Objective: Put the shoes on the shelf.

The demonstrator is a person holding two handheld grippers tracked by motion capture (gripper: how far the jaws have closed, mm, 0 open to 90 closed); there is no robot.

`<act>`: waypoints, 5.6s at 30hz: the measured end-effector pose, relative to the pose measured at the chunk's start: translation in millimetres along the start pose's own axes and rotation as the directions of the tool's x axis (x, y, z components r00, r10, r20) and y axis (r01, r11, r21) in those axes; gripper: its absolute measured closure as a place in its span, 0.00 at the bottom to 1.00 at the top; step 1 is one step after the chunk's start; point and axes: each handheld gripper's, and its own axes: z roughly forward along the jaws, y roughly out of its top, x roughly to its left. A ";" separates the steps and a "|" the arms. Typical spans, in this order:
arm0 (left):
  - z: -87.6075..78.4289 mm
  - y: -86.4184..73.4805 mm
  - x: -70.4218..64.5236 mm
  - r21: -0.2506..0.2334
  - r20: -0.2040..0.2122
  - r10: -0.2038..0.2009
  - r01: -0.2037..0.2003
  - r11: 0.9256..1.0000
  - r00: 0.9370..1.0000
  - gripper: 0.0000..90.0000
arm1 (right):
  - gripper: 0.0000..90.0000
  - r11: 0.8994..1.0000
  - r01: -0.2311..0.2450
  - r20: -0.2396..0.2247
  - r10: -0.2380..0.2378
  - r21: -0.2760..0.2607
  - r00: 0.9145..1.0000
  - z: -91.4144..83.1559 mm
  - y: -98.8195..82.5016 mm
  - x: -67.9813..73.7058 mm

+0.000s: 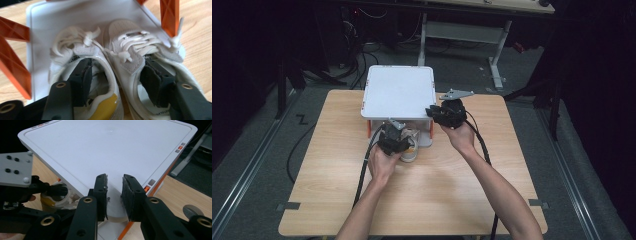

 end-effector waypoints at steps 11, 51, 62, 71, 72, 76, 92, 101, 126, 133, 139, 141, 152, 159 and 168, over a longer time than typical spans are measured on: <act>-33.9 3.8 -2.2 -0.104 0.035 -0.021 0.024 0.994 0.999 0.31 | 0.83 1.000 -0.001 0.000 0.001 0.000 1.000 -0.4 -0.4 0.3; -3.0 -26.0 -13.4 0.073 -0.038 -0.186 0.189 0.979 0.982 0.20 | 0.86 1.000 0.009 0.010 -0.010 0.006 1.000 -1.1 -0.2 2.4; 16.2 -18.8 -10.4 0.000 -0.058 -0.250 0.251 0.968 0.966 0.26 | 0.88 1.000 0.015 0.014 -0.015 0.009 1.000 -1.0 0.2 3.0; 30.1 -9.6 -8.6 -0.016 -0.054 -0.266 0.265 0.964 0.962 0.24 | 0.89 1.000 0.013 0.015 -0.013 0.008 1.000 -0.8 0.1 3.2; 31.8 -9.0 -9.3 -0.025 -0.058 -0.271 0.270 0.963 0.961 0.24 | 0.89 1.000 0.014 0.015 -0.014 0.009 1.000 -0.8 0.1 3.2; 36.9 -5.4 -10.0 -0.031 -0.062 -0.287 0.286 0.958 0.956 0.24 | 0.89 1.000 0.014 0.016 -0.014 0.009 1.000 -0.8 0.4 3.2; 24.3 -12.7 -7.8 -0.029 -0.046 -0.209 0.208 0.978 0.977 0.24 | 0.78 1.000 -0.008 0.021 0.008 -0.005 1.000 1.1 0.2 3.7; 4.4 -27.0 5.4 -0.036 -0.010 -0.163 0.162 0.986 0.987 0.26 | 0.59 0.999 -0.028 -0.004 0.028 -0.017 1.000 -8.1 0.2 4.5; -54.6 -37.5 23.7 -0.146 0.087 -0.127 0.139 0.979 0.988 0.29 | 0.57 0.988 -0.100 -0.011 0.100 -0.113 0.995 -92.2 -43.4 -17.5; -60.3 -42.0 26.4 -0.150 0.092 -0.133 0.145 0.978 0.987 0.29 | 0.57 0.987 -0.105 -0.005 0.105 -0.119 0.994 -108.6 -57.4 -20.4; -67.3 -45.2 29.8 -0.163 0.096 -0.140 0.154 0.975 0.986 0.29 | 0.57 0.987 -0.105 0.005 0.106 -0.118 0.994 -116.8 -67.9 -21.0; -70.2 -46.3 31.1 -0.167 0.095 -0.136 0.151 0.974 0.986 0.29 | 0.57 0.987 -0.107 0.008 0.109 -0.124 0.994 -119.4 -71.4 -21.3; -77.3 -56.7 35.0 -0.165 0.097 -0.139 0.154 0.974 0.986 0.30 | 0.57 0.982 -0.143 0.020 0.147 -0.122 0.989 -130.0 -93.6 -25.6; -80.5 -61.5 34.8 -0.167 0.101 -0.139 0.155 0.974 0.985 0.30 | 0.57 0.977 -0.170 0.029 0.175 -0.125 0.984 -138.4 -108.1 -29.5; -85.3 -67.8 37.2 -0.171 0.106 -0.149 0.166 0.971 0.983 0.30 | 0.57 0.970 -0.203 0.039 0.209 -0.133 0.977 -147.8 -126.2 -34.0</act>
